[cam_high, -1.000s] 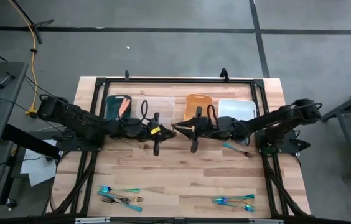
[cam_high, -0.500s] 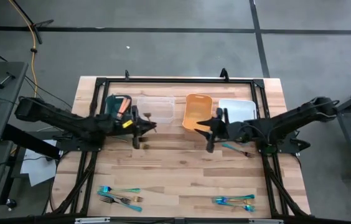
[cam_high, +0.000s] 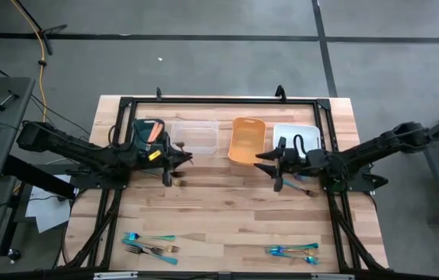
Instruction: Sort silverware by color (type)
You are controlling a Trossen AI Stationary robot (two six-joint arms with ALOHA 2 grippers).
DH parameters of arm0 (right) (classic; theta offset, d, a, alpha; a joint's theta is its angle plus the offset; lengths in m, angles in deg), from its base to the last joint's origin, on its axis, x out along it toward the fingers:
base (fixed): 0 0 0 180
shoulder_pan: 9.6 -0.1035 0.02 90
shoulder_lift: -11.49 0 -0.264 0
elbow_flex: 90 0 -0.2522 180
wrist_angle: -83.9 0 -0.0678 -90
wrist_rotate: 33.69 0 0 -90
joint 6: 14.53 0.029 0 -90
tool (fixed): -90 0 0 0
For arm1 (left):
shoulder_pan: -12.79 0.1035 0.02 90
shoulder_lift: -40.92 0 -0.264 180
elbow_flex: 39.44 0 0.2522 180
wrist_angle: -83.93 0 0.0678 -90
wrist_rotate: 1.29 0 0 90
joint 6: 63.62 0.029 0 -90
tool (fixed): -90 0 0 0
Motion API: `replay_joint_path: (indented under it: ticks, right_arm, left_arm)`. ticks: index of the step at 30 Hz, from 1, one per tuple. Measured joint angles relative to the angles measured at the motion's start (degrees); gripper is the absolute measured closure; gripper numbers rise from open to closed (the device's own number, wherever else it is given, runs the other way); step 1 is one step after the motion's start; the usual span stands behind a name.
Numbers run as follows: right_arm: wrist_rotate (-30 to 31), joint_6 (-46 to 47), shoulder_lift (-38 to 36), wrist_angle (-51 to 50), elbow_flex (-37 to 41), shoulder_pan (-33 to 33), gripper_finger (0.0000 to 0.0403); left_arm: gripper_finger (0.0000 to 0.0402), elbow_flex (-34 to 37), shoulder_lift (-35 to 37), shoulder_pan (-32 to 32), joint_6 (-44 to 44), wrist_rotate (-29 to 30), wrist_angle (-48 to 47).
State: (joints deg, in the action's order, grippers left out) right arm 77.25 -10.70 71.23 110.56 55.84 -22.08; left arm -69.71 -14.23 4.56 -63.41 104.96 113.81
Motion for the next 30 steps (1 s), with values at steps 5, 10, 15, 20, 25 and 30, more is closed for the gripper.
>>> replay_joint_path:
  ticks: [5, 10, 15, 20, 25, 30]
  right_arm:
    - [0.0, -1.3, 0.5, 1.8, 0.0, 0.9, 0.0267]
    - [-0.1, -2.4, 0.7, 1.2, 0.0, 0.9, 0.0267]
    - [-0.1, -2.6, 0.7, 1.1, 0.0, 0.8, 0.0267]
    - [-0.1, -2.4, 0.7, 1.0, 0.0, 0.8, 0.0267]
    - [-0.1, -2.3, 0.7, 1.0, 0.0, 0.8, 0.0267]
    - [-0.1, -2.3, 0.7, 1.0, 0.0, 0.8, 0.0267]
  left_arm:
    - [0.0386, 0.0, 0.0, 0.0, 2.0, 0.3, -0.3]
    - [0.0386, 0.0, 0.0, 0.0, 2.8, 1.1, -0.4]
    - [0.0386, 0.0, 0.0, 0.0, 3.0, 1.2, -0.4]
    - [0.0386, 0.0, 0.0, 0.0, 3.0, 1.2, -0.4]
    - [0.0386, 0.0, 0.0, 0.0, 3.0, 1.2, -0.4]
    - [0.0386, 0.0, 0.0, 0.0, 2.9, 1.2, -0.4]
